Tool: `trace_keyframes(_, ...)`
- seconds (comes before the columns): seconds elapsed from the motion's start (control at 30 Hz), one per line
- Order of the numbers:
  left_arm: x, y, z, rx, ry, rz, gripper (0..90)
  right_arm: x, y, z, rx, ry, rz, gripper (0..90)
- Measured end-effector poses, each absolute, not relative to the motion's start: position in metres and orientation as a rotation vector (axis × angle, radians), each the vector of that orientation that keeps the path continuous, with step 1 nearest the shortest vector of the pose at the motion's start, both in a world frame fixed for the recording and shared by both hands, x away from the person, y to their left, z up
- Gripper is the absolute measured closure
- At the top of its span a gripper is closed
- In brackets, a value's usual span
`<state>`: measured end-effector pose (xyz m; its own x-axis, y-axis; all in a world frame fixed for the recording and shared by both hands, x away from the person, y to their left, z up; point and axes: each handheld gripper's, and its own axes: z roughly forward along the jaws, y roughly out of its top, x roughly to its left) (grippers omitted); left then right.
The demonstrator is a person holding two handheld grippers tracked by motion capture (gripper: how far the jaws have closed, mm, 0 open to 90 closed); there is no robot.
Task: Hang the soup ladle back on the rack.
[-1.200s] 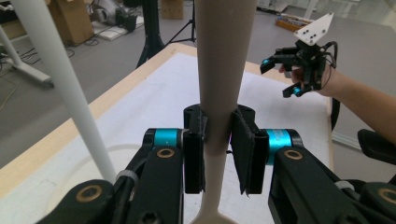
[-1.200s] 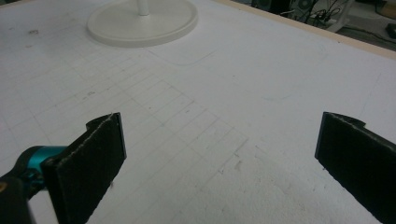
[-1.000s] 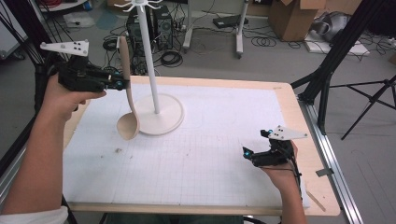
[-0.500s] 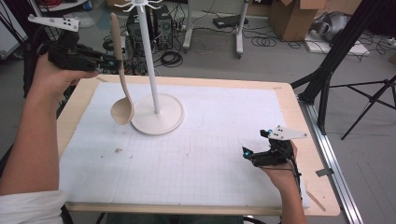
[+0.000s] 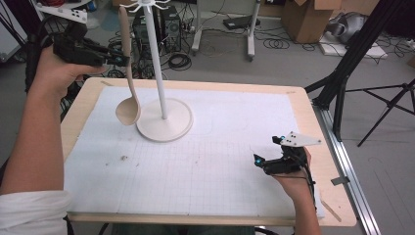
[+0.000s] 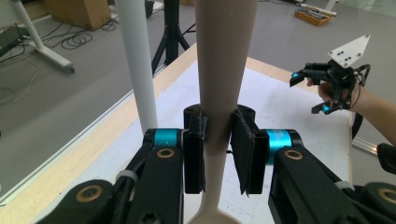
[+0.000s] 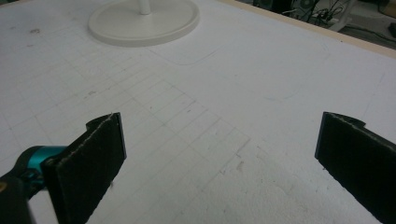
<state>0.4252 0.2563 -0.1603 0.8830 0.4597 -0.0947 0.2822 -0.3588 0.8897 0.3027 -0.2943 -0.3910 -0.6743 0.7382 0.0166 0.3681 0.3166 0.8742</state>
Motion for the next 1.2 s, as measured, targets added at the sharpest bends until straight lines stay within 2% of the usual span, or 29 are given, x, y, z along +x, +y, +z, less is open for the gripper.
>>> trace_keyframes(1.2,0.445,0.233,-0.151,2.092,0.626,0.234,74.7,0.304,-0.295,-0.391,0.98,2.197,1.321,0.7)
